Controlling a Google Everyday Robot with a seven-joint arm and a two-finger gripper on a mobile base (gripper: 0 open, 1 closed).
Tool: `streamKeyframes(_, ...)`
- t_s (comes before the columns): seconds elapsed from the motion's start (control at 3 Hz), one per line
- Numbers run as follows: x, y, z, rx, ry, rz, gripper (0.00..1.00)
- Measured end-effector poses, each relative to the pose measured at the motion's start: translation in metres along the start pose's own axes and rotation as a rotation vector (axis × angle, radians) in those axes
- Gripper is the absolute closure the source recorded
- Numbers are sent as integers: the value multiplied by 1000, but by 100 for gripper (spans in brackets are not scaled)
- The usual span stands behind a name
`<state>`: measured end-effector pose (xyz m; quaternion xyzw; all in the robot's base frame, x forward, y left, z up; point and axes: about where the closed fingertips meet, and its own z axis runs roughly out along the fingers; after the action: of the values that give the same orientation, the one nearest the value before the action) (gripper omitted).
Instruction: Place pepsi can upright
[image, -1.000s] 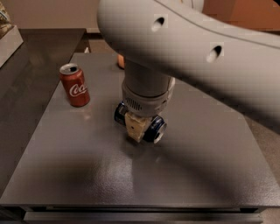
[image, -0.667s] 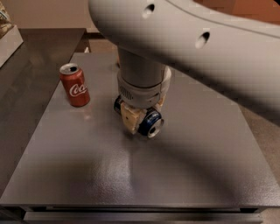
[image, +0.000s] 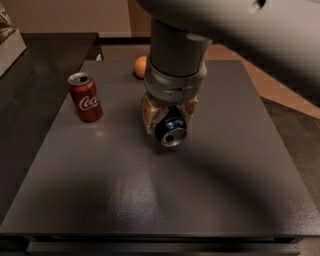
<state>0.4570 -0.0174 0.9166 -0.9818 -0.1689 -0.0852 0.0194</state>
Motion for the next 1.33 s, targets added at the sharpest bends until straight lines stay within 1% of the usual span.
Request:
streamKeyframes(0.33,0,-2,-12,69,30,217,100)
streamKeyframes(0.67,-2,-5,-24,119,87,422,100)
streamKeyframes(1.0,-1,-6,-25,125,92,479,100)
streamKeyframes(1.33,0,-7,-26,132,91,480,100)
